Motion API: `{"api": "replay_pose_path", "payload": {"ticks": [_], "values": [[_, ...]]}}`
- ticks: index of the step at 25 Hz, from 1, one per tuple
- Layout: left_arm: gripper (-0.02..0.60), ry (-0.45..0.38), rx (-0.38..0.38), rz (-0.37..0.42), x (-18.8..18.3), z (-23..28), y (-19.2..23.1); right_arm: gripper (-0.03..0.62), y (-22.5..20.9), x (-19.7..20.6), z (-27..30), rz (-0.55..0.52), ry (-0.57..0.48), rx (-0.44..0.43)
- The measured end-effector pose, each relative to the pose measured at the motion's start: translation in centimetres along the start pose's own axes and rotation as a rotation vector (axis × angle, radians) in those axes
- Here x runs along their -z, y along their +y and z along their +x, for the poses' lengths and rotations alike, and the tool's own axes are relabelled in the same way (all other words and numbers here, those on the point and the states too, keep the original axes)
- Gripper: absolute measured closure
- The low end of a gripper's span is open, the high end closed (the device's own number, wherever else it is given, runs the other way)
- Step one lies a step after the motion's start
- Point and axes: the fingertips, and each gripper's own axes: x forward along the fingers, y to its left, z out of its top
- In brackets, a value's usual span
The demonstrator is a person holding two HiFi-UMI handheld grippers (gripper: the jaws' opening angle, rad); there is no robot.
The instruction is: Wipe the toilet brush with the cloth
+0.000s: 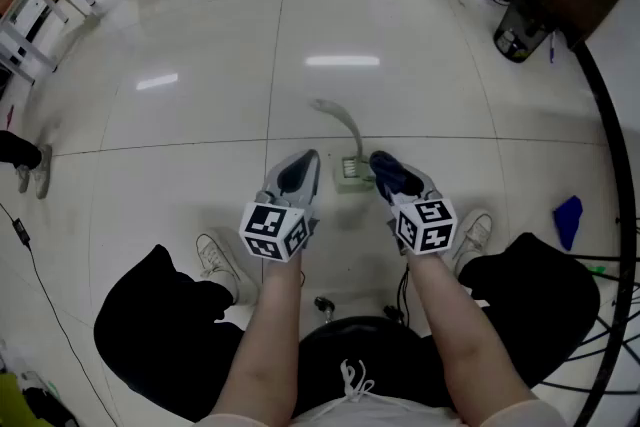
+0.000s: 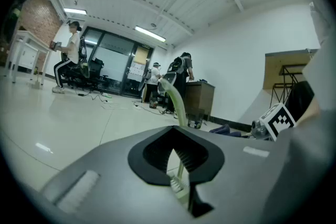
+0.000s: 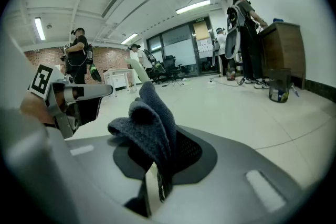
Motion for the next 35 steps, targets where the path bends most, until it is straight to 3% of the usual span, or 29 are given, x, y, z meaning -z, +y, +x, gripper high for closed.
{"api": "replay_pose_path", "payload": {"ticks": [3,6,14,17,22,29,35], "values": [[0.575,0.028,0.043,-0.019,3.0,2.1,1.4,0.533,-0.1,3.1,3.0,0.030,0.038,-0.019],[0.575,0.085,0.037,-0.069,6.7,3.4,2.4,0.533,0.4,7.2,5.1,0.067,0.106,-0.053],[0.575,0.252,0.098,-0.118,14.5,5.9,2.5,0.533,4.6,15.8,9.3,0.103,0.263,-0.204],[0.575,0.263,0.125,-0.089,15.3,8.0,3.1,0.533,4.6,16.1,11.7,0.172,0.253,-0.235],[0.575,0.305,0.195,-0.058,16.0,10.1,3.5,0.533,5.2,16.0,13.9,0.401,0.257,-0.266],[0.575,0.356,0.224,-0.098,17.5,10.6,3.0,0.530,3.7,16.5,13.3,0.452,0.268,-0.265],[0.575,0.360,0.212,-0.119,17.6,10.5,2.9,0.529,-1.3,18.8,11.4,0.484,0.305,-0.155]]}}
